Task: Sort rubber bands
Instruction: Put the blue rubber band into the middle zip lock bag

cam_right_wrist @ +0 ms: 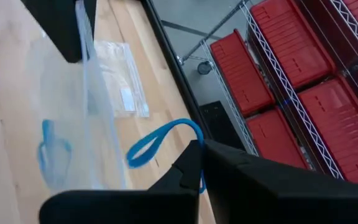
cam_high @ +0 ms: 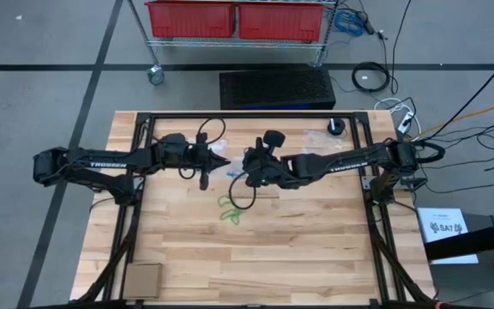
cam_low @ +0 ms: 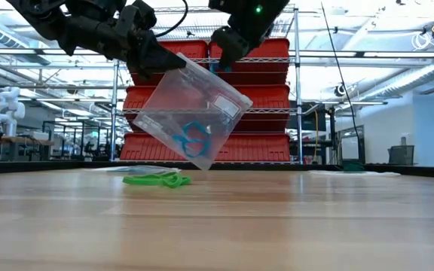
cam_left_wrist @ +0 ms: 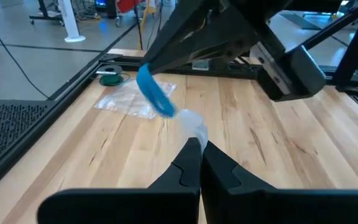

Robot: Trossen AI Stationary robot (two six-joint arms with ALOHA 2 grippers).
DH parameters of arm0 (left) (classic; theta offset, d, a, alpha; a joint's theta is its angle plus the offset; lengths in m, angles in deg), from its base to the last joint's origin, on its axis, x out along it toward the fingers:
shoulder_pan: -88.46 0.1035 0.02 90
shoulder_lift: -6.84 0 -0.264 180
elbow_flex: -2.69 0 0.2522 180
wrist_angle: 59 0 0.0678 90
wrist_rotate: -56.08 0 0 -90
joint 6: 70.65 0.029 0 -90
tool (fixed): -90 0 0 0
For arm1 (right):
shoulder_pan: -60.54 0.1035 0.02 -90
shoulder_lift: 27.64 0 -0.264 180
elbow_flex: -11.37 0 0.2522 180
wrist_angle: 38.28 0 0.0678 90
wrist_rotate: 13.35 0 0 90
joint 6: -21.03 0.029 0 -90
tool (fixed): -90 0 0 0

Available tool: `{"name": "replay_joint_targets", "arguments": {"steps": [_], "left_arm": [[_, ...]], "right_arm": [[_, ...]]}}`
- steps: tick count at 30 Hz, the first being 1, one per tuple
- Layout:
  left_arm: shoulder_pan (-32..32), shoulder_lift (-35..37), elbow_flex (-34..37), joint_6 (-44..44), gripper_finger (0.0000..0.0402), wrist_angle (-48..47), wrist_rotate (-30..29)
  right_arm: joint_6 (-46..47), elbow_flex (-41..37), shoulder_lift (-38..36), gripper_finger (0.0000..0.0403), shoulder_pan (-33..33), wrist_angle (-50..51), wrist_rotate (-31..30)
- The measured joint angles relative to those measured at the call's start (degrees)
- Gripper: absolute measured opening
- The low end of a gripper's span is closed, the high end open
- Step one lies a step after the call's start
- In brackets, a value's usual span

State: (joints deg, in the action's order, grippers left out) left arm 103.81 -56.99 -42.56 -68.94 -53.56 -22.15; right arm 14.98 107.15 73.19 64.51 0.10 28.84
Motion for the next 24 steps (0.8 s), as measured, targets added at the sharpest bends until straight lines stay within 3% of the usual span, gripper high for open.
{"name": "replay_joint_targets", "arguments": {"steps": [24], "left_arm": [[0.0, 0.0, 0.0, -1.35, 0.0, -0.07, -1.44]], "right_arm": [[0.96, 0.02, 2.03, 0.0, 4.01, -0.39, 1.31]]}}
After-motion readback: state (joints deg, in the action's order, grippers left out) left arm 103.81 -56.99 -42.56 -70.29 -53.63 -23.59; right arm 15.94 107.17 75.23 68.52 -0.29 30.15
